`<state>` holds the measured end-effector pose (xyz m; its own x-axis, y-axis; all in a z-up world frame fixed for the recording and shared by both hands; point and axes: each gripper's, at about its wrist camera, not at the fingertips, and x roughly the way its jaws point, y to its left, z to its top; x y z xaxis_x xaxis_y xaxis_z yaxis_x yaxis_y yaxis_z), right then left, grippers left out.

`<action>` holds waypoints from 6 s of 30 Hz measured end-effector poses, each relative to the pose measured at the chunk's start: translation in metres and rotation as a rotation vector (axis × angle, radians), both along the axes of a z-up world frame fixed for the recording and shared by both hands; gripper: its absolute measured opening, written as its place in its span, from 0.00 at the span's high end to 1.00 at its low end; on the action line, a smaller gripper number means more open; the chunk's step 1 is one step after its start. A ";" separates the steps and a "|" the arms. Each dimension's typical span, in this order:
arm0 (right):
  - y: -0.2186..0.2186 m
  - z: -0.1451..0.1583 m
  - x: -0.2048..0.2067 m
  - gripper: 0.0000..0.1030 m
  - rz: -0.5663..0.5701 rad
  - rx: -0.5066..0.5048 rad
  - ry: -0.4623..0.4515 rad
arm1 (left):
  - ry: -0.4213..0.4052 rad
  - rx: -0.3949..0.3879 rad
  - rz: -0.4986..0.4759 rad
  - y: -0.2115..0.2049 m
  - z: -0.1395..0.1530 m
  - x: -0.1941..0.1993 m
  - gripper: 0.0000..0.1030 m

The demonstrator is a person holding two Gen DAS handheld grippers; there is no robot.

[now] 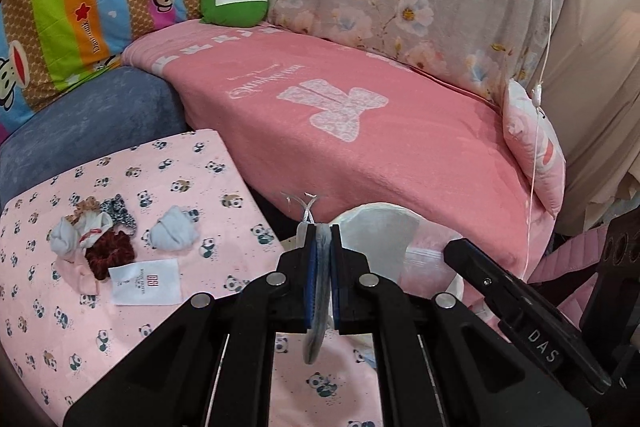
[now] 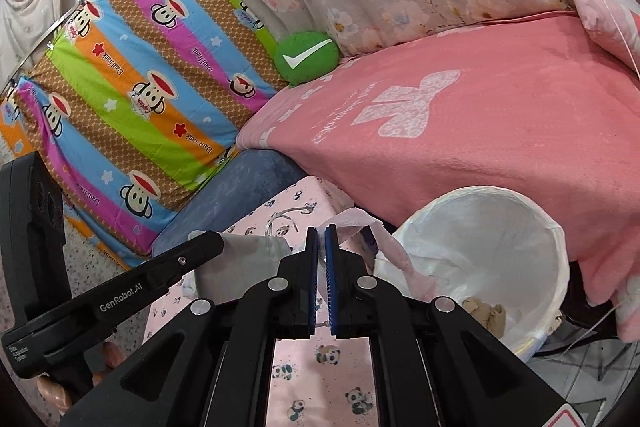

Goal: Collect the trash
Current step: 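Carry both items over the basket and open both tools to drop them, then move both open tools back toward the remaining items on the table, then grasp the pink cloth with the left tool while the right tool grasps the maroon scrunchie, then carry both items over the white basket and open both tools to drop them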

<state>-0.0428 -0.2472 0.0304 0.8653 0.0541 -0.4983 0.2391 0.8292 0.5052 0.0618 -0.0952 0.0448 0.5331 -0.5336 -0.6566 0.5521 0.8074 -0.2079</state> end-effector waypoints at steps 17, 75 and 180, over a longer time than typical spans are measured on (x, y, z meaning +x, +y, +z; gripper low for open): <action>-0.058 -0.027 -0.024 0.94 -0.101 0.037 0.035 | 0.006 0.062 -0.130 -0.082 -0.018 -0.014 0.94; 0.100 -0.041 0.037 0.57 0.112 -0.214 0.210 | 0.062 0.114 0.304 0.108 -0.060 0.023 0.27; -0.018 0.003 0.017 0.85 -0.062 -0.115 0.098 | -0.008 0.130 -0.049 -0.033 -0.016 -0.014 0.94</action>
